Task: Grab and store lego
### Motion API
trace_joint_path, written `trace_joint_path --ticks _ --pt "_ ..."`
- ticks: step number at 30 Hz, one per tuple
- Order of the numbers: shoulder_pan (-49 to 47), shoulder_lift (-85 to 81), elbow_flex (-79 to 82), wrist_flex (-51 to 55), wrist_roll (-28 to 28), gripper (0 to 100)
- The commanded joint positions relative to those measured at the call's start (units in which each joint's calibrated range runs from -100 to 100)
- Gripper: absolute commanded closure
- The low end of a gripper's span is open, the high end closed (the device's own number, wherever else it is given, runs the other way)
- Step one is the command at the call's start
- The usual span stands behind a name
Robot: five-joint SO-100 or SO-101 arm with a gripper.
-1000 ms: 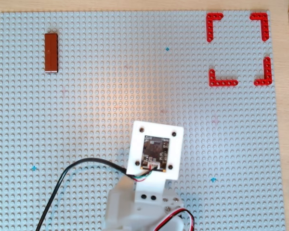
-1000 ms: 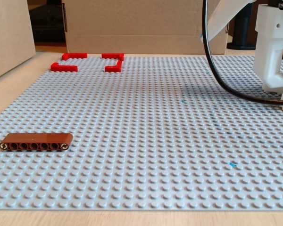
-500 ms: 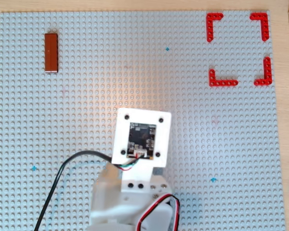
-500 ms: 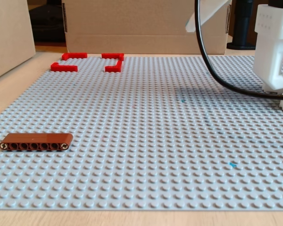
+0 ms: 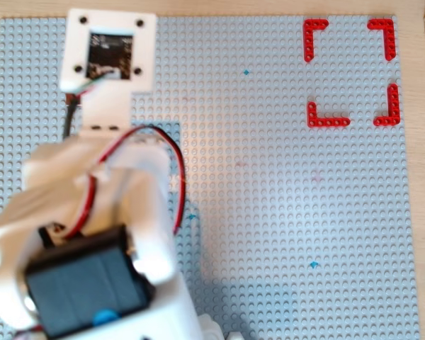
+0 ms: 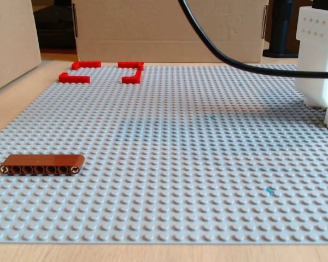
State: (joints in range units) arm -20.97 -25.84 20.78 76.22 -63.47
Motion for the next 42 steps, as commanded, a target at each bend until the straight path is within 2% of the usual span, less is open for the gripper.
trace_joint_path --ticks 1,4,9,28,42 --pt "-1.58 11.79 -13.61 -0.97 -0.21 98" --pt "-2.33 18.98 -20.78 -0.88 0.06 96" --pt "-3.88 28.04 -30.58 -0.88 0.21 78" --pt "-7.74 54.97 -52.17 -0.97 0.06 80" --pt "-7.44 64.11 -55.71 -2.54 0.26 80"
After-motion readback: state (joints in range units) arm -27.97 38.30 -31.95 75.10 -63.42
